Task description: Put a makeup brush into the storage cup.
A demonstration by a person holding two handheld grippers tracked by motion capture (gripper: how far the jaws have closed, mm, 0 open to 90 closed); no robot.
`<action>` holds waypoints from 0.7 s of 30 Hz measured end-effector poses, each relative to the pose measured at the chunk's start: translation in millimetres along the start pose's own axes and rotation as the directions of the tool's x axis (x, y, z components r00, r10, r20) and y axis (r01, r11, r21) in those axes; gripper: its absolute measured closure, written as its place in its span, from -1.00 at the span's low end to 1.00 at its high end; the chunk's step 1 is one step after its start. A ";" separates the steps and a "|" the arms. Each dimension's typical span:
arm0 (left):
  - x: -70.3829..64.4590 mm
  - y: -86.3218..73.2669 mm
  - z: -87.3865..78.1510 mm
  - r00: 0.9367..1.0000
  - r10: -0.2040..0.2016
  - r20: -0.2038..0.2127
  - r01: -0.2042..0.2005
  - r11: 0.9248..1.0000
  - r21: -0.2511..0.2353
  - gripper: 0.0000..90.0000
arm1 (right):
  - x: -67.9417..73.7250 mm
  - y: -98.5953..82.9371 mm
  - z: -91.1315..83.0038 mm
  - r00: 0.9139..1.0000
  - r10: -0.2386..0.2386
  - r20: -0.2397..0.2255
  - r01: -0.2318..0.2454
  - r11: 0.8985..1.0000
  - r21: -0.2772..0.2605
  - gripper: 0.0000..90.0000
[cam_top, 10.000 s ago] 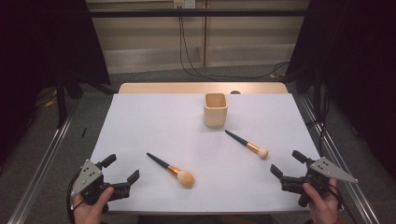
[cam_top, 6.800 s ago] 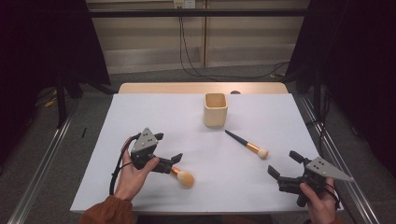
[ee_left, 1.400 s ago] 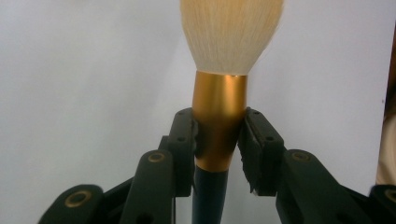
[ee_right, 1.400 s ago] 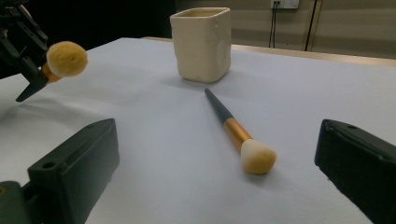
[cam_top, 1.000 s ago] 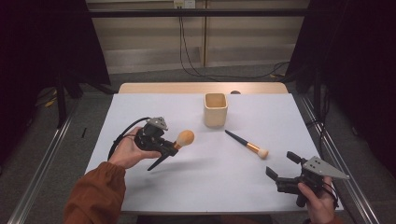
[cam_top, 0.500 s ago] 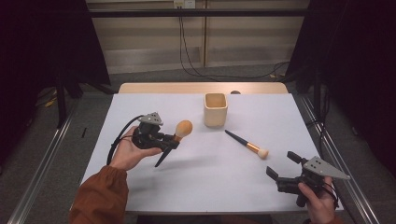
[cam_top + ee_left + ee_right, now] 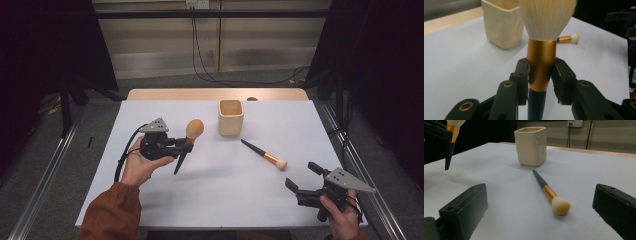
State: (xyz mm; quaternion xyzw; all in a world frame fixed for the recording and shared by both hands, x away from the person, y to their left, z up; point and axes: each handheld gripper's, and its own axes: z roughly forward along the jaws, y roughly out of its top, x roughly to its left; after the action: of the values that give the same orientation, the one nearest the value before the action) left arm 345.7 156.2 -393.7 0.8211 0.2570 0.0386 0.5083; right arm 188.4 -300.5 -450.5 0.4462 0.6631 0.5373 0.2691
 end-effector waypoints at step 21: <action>-7.2 5.5 0.7 0.999 0.004 -0.042 -0.012 0.982 -0.189 0.50 | 0.0 0.0 -0.3 1.000 0.004 -0.002 -0.004 1.000 -0.002 -1.00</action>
State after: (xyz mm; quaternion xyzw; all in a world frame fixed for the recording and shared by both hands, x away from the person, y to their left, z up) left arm 341.8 150.4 -388.0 0.7691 0.2594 0.0819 0.5784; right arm 188.1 -300.6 -450.5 0.4466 0.6619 0.5393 0.2677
